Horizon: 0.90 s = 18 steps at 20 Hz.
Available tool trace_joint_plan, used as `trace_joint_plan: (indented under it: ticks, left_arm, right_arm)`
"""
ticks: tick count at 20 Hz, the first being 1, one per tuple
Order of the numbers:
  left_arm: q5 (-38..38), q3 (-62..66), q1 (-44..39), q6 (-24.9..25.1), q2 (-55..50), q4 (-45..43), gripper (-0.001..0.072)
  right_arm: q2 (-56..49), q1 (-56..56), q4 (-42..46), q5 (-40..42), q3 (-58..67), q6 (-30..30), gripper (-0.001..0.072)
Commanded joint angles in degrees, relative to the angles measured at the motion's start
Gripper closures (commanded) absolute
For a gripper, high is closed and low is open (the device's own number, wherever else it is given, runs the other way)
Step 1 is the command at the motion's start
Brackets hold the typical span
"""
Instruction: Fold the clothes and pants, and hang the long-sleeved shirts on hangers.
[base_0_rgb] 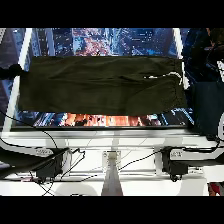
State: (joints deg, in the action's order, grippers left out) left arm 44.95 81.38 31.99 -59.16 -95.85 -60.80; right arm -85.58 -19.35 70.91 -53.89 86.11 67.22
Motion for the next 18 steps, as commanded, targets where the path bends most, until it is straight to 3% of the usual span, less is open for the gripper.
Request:
trace_joint_plan:
  ticks: [1, 4, 7, 9, 11, 15, 16, 17, 18]
  left_arm:
    - [-2.47, 0.13, -1.38, -0.48, 1.55, 0.39, -0.0001]
    - [3.34, 0.13, -0.15, -0.83, 6.56, 0.07, 0.0003]
    - [5.73, 0.13, 1.95, -0.83, 14.95, -0.02, 0.0003]
    - [7.82, 0.11, 3.04, -0.83, 20.85, -0.02, 0.0003]
    - [9.2, 0.11, 3.21, -1.05, 25.07, 0.02, 0.0004]
    - [9.57, 0.09, 3.13, -7.54, 28.92, 0.0, 0.0004]
    - [9.99, 0.02, 3.1, -8.72, 28.87, -0.04, 0.0004]
    - [10.91, -0.02, 3.1, -9.09, 28.61, -0.04, 0.0003]
    - [12.26, -0.02, 3.1, -9.09, 28.24, -0.07, 0.0003]
  right_arm:
    - [2.08, -0.31, 1.84, -1.05, 0.02, 2.95, 0.0687]
    - [6.03, -2.54, 9.73, -6.54, 0.0, 8.46, 0.0687]
    - [8.13, -8.55, 17.73, -21.64, -1.57, 8.74, 0.0687]
    - [9.84, -14.08, 16.98, -29.4, -5.99, 8.76, 0.0687]
    - [15.69, -17.66, 15.67, -26.88, -14.08, 10.45, 0.0687]
    - [34.25, -19.17, 12.2, -11.3, -37.24, 17.64, 0.0686]
    - [37.57, -19.17, 10.12, -8.48, -42.69, 22.05, 0.0607]
    - [39.6, -19.17, 7.43, -6.4, -47.08, 25.57, 0.03]
    - [40.52, -19.15, 4.57, -4.76, -50.77, 28.2, 0.0086]
